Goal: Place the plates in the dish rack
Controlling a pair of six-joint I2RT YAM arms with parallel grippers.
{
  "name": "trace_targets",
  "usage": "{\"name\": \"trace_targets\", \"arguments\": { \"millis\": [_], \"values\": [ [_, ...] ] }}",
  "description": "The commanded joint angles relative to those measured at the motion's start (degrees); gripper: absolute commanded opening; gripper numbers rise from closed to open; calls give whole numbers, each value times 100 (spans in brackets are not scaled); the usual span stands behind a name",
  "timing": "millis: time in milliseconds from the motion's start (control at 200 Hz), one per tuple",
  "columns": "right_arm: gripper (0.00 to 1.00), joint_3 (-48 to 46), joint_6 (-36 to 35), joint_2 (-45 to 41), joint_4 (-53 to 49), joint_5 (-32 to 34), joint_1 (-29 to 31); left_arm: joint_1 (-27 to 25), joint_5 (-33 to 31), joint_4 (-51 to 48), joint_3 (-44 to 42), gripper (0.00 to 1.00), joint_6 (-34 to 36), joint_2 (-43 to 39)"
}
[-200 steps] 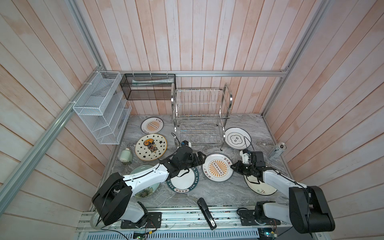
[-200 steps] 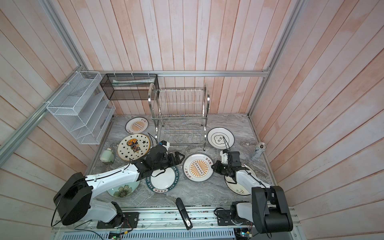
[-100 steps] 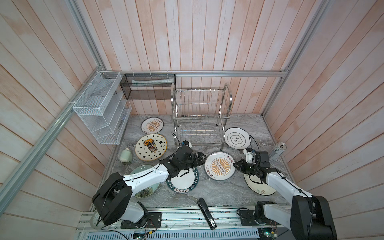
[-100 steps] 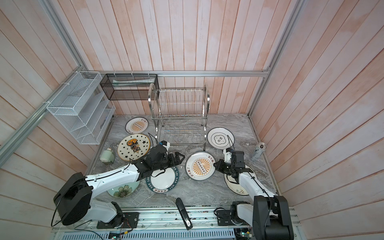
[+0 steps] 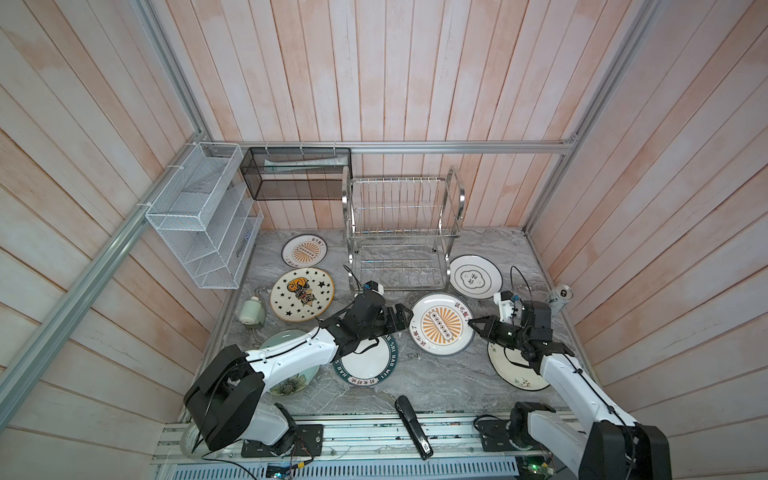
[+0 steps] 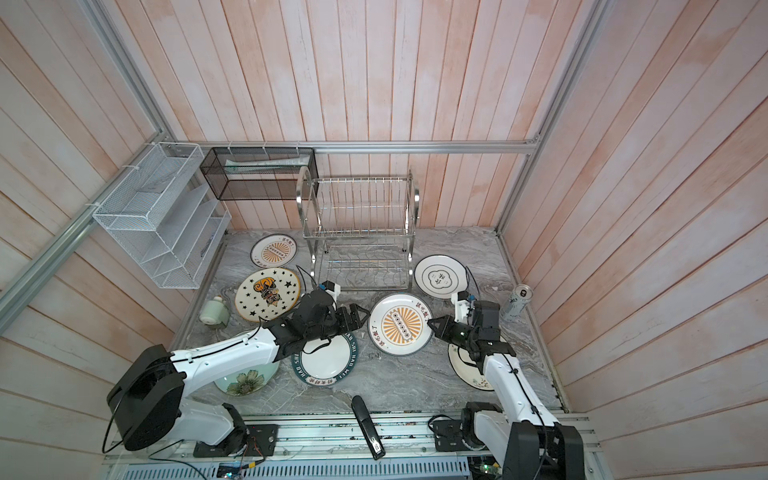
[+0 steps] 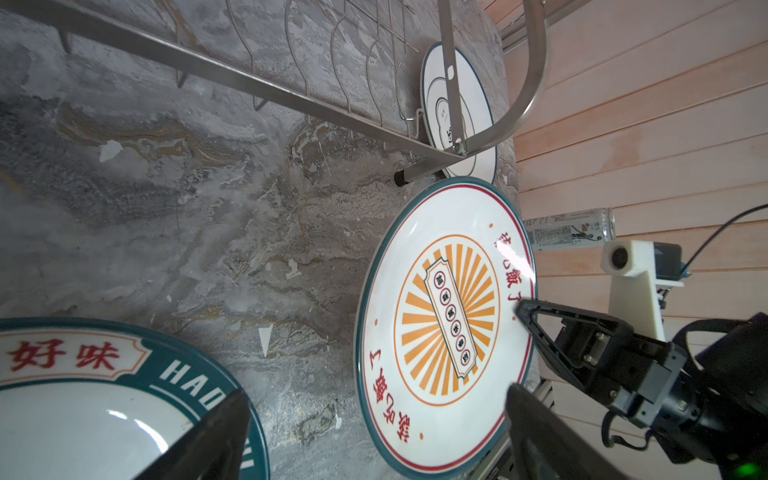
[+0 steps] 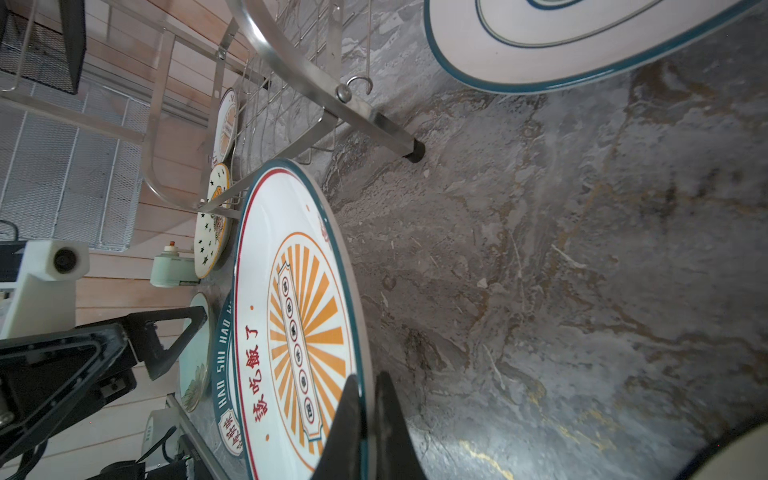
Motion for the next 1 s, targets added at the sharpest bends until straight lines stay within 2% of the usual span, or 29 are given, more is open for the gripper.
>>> {"name": "trace_targets", "arguments": {
  "millis": [0,125,385,555,925,995],
  "values": [
    [0,176,183,-176,159,-659,-36,-22,237,230,-39,95,-18,-169],
    [0,188,490,-304,458,-989,-38,-4,265,241,-53,94,-2,-384],
    [0,143,1149,-419,1298,-1369,-31,123,296,398,-273,79,-49,-824],
    [0,191,1266,-370,1556,-1337,56,143,473,631,-332,64,-89,-836],
    [0,308,1247,-170,1748,-1073,367,147,574,872,-381,43,-100,-801],
    [0,307,1257,-118,1795,-1058,393,142,584,874,-380,35,-98,-802]
  ]
}}
